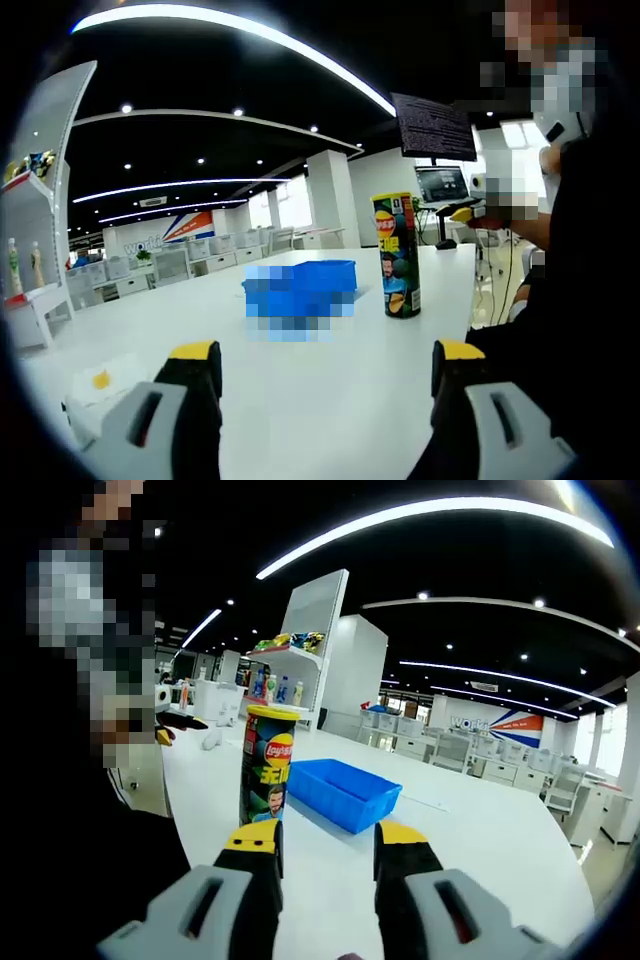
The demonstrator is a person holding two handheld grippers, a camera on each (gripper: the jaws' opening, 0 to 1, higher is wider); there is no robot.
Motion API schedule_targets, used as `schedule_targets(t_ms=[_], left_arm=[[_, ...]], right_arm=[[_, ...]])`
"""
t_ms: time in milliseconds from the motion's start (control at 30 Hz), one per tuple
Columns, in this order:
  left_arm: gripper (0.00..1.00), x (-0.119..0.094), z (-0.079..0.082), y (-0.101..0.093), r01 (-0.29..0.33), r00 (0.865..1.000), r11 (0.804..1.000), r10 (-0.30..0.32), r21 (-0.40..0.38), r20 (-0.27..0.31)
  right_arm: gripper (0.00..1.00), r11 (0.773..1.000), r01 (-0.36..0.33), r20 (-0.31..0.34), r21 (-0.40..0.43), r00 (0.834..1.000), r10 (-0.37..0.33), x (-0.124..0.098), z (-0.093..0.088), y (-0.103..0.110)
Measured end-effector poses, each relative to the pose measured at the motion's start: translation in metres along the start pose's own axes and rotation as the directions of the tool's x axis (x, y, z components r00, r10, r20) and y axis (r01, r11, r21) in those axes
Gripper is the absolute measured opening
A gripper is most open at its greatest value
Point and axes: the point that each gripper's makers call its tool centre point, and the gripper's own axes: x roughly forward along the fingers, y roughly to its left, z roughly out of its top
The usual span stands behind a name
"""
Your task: Open the lid of the chip container on the table, take out the chips, place them into the box in front of the container, and close the lid
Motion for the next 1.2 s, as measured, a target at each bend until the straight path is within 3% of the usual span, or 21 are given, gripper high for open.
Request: schedule_targets(t_ms=[667,1200], left_arm=[[0.86,0.0,-0.006,-0.001,0.005,1.0,1.0,-0.005,-0.003,-0.014],[0.84,0.011,-0.009,-0.01,0.051,0.998,0.999,-0.051,0.004,-0.04]], right_arm=[[0.34,1.0,0.005,-0.03,0.007,1.0,-0.004,0.004,-0.006,0.0],[0.37,1.0,-0.002,-0.024,0.024,1.0,0.003,0.001,-0.005,-0.002]])
